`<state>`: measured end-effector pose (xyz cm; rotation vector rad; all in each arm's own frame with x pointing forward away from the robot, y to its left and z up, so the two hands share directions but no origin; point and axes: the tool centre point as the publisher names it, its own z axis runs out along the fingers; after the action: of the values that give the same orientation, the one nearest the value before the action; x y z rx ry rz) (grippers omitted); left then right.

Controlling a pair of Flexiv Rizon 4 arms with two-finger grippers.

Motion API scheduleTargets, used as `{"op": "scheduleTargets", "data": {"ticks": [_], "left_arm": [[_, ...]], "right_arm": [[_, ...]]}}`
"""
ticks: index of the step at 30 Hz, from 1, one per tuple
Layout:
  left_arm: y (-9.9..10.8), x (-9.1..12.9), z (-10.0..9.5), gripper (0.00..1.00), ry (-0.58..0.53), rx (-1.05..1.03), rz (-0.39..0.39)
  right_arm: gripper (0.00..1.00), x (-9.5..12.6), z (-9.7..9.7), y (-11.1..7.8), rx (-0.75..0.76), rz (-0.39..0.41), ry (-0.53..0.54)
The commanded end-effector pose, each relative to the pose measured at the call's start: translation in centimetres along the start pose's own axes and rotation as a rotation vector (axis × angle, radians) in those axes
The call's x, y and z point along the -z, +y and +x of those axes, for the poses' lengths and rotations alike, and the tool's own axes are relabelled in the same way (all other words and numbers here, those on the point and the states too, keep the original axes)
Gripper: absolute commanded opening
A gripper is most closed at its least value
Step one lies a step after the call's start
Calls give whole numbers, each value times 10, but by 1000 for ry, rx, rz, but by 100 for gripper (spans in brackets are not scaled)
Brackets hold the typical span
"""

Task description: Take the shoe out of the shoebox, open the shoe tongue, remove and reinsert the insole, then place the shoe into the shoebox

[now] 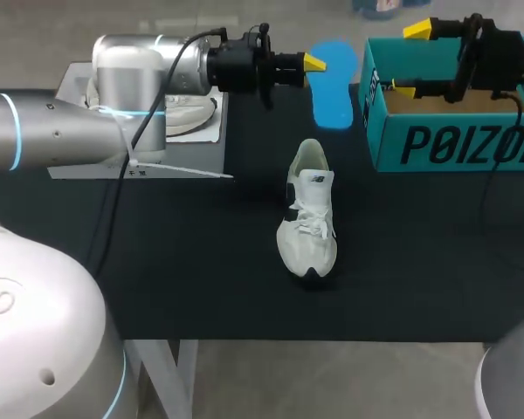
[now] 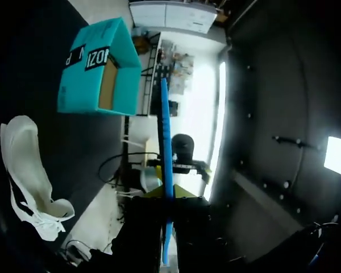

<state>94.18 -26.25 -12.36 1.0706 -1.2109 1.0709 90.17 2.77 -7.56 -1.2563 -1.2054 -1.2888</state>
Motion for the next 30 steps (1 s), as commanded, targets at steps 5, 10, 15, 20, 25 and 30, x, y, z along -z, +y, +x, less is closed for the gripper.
{"op": "scheduleTargets", "data": {"ticks": [5, 10, 15, 20, 25, 30], "left_arm": [[-2, -7, 4, 0, -70, -331, -23], [-1, -8, 3, 0, -92, -364, 5], [-1, -8, 3, 0, -92, -364, 5], [-1, -8, 3, 0, -92, -364, 5], [-1, -7, 11, 0, -105, -500, 58], [5, -9, 18, 0, -149, -855, 76]], "right_arm": [[100, -1, 0, 2, 0, 5, -1], [100, -1, 0, 2, 0, 5, -1], [100, -1, 0, 2, 0, 5, -1], [100, -1, 0, 2, 0, 5, -1], [100, -1, 0, 2, 0, 5, -1], [100, -1, 0, 2, 0, 5, -1]]}}
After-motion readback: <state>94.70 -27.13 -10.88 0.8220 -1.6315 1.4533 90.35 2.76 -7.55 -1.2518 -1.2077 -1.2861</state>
